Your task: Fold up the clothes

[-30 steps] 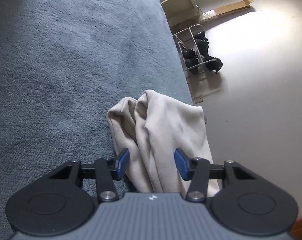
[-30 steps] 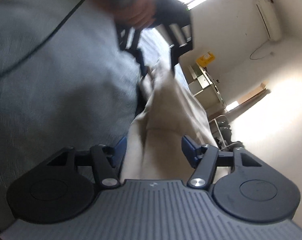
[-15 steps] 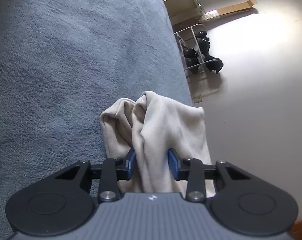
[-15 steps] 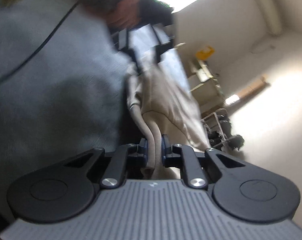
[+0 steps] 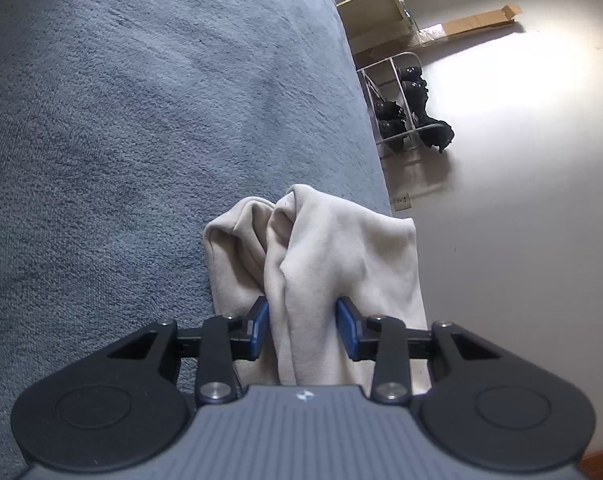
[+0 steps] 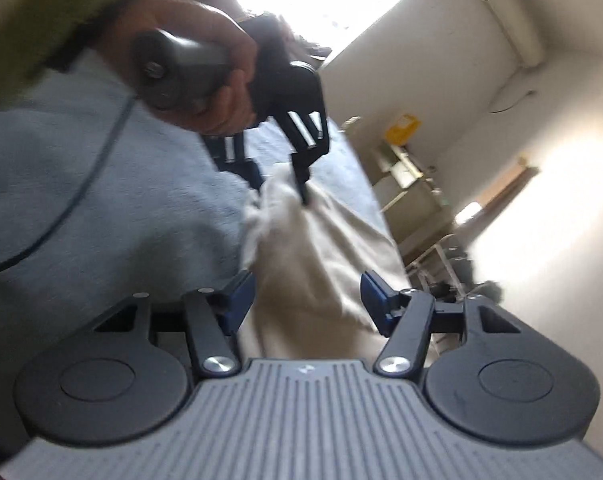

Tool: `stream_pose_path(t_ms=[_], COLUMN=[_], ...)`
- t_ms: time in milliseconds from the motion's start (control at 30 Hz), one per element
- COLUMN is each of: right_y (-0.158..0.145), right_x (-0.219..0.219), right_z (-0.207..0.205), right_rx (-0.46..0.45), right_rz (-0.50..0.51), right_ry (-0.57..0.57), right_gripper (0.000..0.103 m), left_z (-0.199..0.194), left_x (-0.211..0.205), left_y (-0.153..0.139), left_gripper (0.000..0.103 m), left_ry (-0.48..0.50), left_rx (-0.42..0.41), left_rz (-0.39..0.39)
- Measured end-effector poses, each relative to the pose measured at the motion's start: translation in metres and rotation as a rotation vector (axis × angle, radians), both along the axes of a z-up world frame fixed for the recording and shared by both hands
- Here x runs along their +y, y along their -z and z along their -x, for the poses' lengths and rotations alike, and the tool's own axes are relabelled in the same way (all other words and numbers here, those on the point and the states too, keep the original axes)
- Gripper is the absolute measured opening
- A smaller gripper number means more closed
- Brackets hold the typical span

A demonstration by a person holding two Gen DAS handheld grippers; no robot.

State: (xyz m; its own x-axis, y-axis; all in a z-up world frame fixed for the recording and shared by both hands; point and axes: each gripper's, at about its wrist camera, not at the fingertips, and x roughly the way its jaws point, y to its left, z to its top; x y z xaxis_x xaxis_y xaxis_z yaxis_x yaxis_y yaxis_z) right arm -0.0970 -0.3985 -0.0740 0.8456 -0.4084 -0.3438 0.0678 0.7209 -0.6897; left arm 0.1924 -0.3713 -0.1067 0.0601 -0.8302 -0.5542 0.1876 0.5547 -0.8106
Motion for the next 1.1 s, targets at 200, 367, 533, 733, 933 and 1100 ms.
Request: stream_pose_path(t_ms=[200, 367, 533, 733, 933, 1100], right_y=[0.028, -0.002, -0.013, 0.027, 0.027, 0.027], right_x=[-0.007, -0.016, -0.016, -0.002, 0.0, -0.001], right_z=[-0.018, -0.004, 0.006, 0.01, 0.005, 0.004], right_rx=[0.043, -0.027, -0.04, 0.098, 0.097, 0.071], right_rz=[-0.003, -0.05, 0.098, 0.174, 0.086, 0.054], right_ry=[0.019, 0.057, 0.075, -0.019, -0.017, -0.014], right_gripper=[0.042, 0.016, 0.014, 0.014, 0.018, 0.03], left_z=[-0.002, -0.003, 0.004, -0.001, -0.005, -0.014], left_x=[-0.008, -0.018, -0.026, -0.008, -0.004, 0.016], left_y=[-0.004, -0.012, -0.006, 0.022, 0.027, 0.023], left_gripper=[0.035, 0.028, 0.025, 0.023, 0.03, 0.04], left_ry=[-0.001, 0.018, 0.047, 0.024, 0.035, -0.012], left_rx=[-0.003, -0.011, -0.089, 0.002, 0.004, -0.025], left_rz=[-0.01, 0.025, 0.032, 0.068, 0.093, 0.121])
